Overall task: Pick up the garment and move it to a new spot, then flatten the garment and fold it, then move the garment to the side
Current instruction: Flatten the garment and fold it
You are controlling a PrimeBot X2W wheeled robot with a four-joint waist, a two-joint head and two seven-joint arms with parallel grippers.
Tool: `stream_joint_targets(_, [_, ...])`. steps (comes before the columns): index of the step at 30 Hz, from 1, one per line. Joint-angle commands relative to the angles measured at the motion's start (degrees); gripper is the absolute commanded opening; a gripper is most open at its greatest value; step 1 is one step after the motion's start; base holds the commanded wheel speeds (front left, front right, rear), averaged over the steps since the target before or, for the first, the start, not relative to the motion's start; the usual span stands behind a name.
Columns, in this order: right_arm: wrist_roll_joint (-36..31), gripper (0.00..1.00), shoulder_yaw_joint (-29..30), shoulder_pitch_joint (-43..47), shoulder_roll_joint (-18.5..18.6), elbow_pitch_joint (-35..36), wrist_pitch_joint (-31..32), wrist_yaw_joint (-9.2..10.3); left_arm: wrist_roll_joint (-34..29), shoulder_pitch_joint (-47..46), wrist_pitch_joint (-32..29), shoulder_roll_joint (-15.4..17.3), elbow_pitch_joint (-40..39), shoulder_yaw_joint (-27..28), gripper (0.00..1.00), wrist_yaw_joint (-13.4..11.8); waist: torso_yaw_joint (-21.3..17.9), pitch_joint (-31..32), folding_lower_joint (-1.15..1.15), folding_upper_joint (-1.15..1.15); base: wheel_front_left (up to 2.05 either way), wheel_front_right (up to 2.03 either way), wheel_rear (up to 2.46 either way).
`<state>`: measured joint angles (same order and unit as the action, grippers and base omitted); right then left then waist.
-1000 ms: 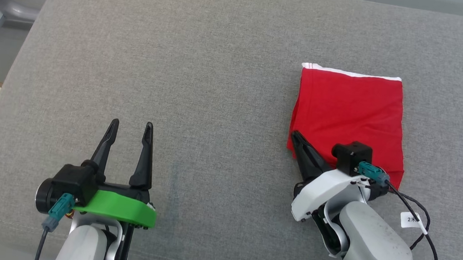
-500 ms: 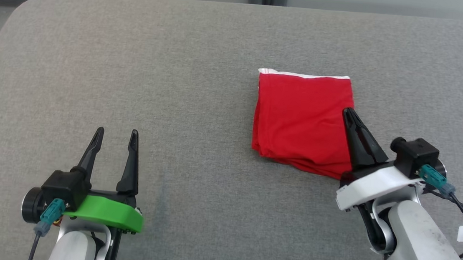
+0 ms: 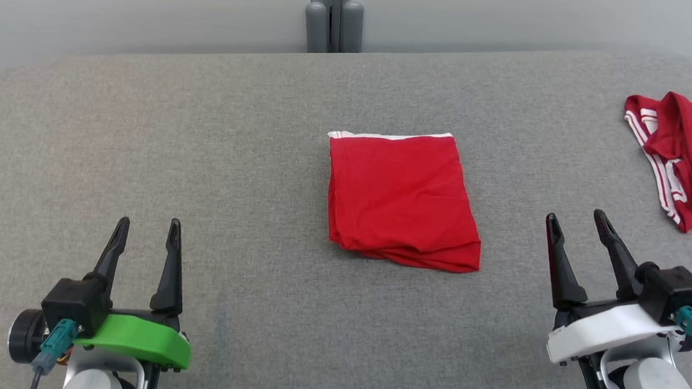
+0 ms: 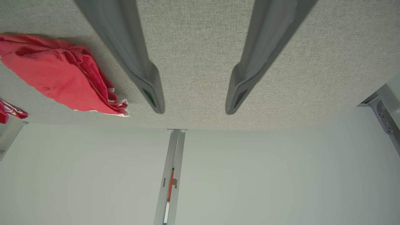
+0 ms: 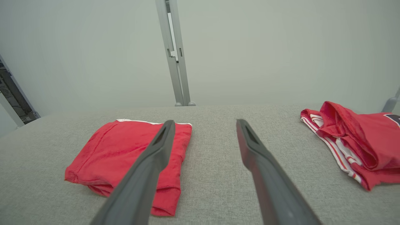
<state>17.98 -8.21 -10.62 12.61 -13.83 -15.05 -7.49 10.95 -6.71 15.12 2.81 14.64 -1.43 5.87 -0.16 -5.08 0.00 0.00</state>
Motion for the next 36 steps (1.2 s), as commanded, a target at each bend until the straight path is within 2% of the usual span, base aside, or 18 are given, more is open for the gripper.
stream_joint_targets(1, [-0.34,1.0,0.45,1.39,-0.27,0.7,-0.14,0.0,-0.41,1.34,-0.02,0.34,0.02,0.56,1.0,0.05,-0.88,1.39,0.0,0.0,0.0,0.0,0.0])
stream_joint_targets(19, [-2.25,1.0,4.86,9.66,-3.23,4.14,-0.12,0.0,-1.94,5.76,-0.02,0.68,-1.67,2.09,1.0,-0.35,0.91,4.98,0.0,0.0,0.0,0.0,0.0])
stream_joint_targets(36, [-3.52,1.0,5.45,11.19,-5.0,6.13,1.27,0.0,-0.79,6.61,-0.26,1.41,-2.27,1.92,1.0,-0.63,2.12,6.04,0.0,0.0,0.0,0.0,0.0])
